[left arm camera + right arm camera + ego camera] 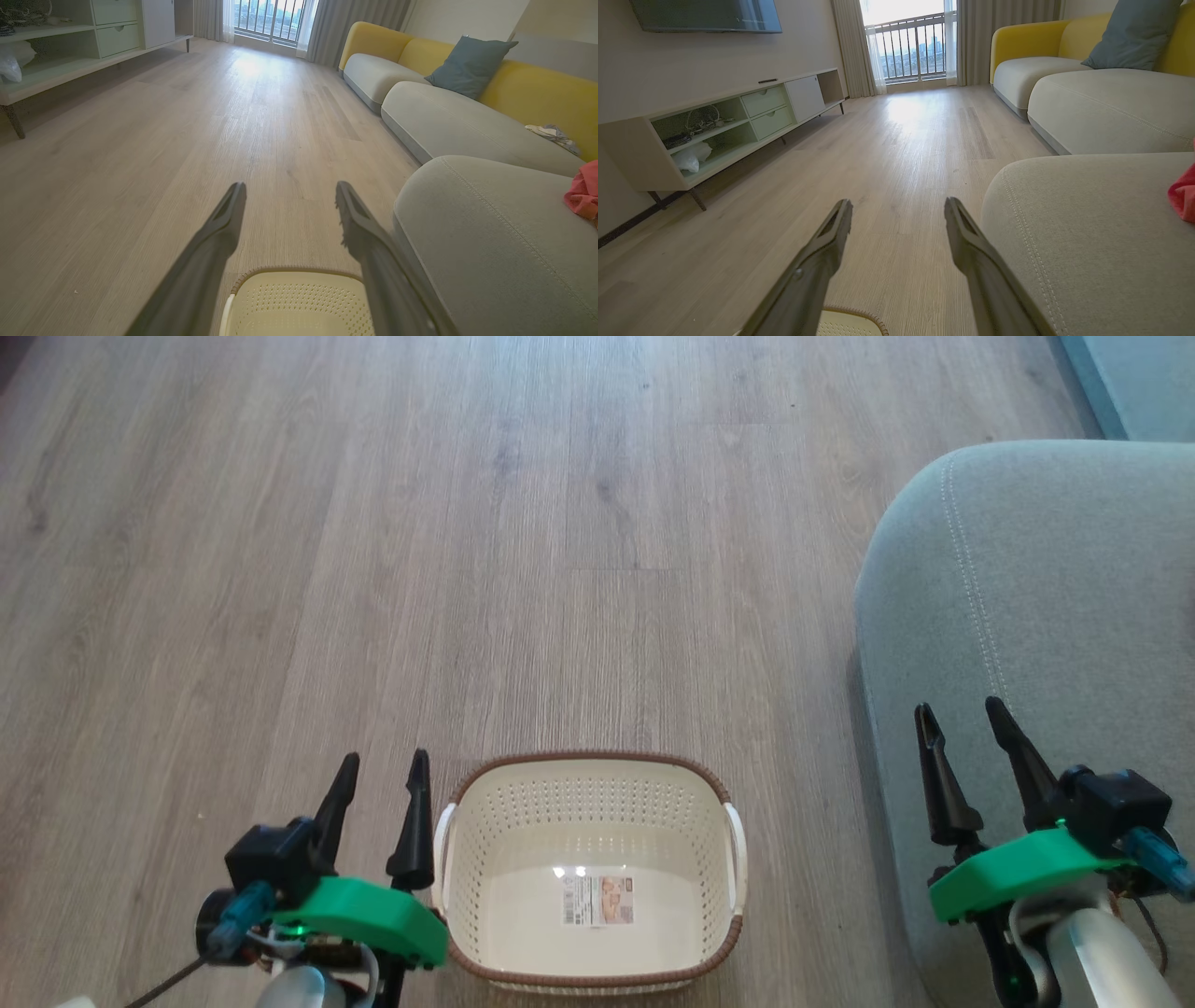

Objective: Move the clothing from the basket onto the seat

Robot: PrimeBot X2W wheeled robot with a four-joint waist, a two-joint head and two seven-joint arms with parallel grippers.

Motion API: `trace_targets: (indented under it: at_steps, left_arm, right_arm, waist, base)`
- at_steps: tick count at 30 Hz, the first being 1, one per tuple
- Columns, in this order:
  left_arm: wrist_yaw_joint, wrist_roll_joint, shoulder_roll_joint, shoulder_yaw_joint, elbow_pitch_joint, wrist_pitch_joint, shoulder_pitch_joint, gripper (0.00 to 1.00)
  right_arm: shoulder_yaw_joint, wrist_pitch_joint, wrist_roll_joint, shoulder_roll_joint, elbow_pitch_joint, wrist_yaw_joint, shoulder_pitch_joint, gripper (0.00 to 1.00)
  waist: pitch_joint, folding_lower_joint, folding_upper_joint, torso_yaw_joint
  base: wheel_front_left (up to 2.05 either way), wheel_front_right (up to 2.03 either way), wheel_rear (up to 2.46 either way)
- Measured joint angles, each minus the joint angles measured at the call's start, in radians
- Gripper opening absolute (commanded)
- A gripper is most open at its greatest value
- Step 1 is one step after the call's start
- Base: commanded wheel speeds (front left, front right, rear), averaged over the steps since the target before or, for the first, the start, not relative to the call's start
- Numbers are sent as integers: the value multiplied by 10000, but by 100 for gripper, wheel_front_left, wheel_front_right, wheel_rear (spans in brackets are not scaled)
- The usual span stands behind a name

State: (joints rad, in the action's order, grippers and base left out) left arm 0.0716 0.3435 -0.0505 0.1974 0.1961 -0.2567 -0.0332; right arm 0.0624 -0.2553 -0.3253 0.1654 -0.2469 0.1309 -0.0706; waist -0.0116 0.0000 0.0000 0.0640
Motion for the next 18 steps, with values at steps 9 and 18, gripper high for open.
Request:
trace_targets:
  at_steps: [9,18]
  left_arm:
    - [-159,-2,-2,19,71,2,-5,0]
    - [-171,497,6,0,811,113,531,0]
  right_arm:
    - [27,2,-2,-8,-77,0,0,0]
    - [109,151,-470,-113,-823,0,486,0]
  waist:
    - [-114,1,0,-54]
    - [-110,2,0,-84]
  base:
    - [0,0,0]
    - [0,0,0]
